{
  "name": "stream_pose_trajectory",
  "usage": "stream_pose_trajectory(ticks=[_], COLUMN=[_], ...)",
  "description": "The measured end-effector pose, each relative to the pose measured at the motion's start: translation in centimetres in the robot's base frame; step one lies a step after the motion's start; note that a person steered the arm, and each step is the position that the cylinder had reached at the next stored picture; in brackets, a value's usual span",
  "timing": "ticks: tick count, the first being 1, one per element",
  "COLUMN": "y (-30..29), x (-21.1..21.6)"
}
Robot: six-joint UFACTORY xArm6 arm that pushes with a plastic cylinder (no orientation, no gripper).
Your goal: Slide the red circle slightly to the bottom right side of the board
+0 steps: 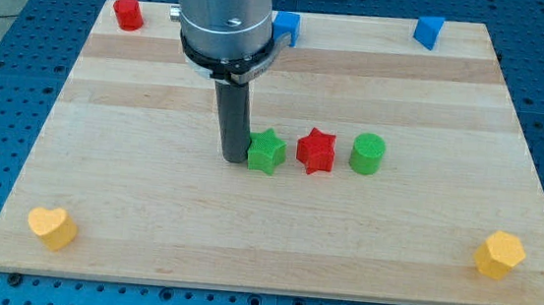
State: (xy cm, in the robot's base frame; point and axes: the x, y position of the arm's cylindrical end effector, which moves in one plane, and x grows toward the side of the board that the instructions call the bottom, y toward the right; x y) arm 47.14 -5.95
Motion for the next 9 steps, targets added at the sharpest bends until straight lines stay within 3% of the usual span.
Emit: stream_pose_trajectory(ticks=[1,2,5,6,8,9], y=[-2.6,-5.6,-8.6,-11.9,-15.1,-21.1], x=[-0.8,-4.8,-25.1,-28.0,-28.0,-28.0])
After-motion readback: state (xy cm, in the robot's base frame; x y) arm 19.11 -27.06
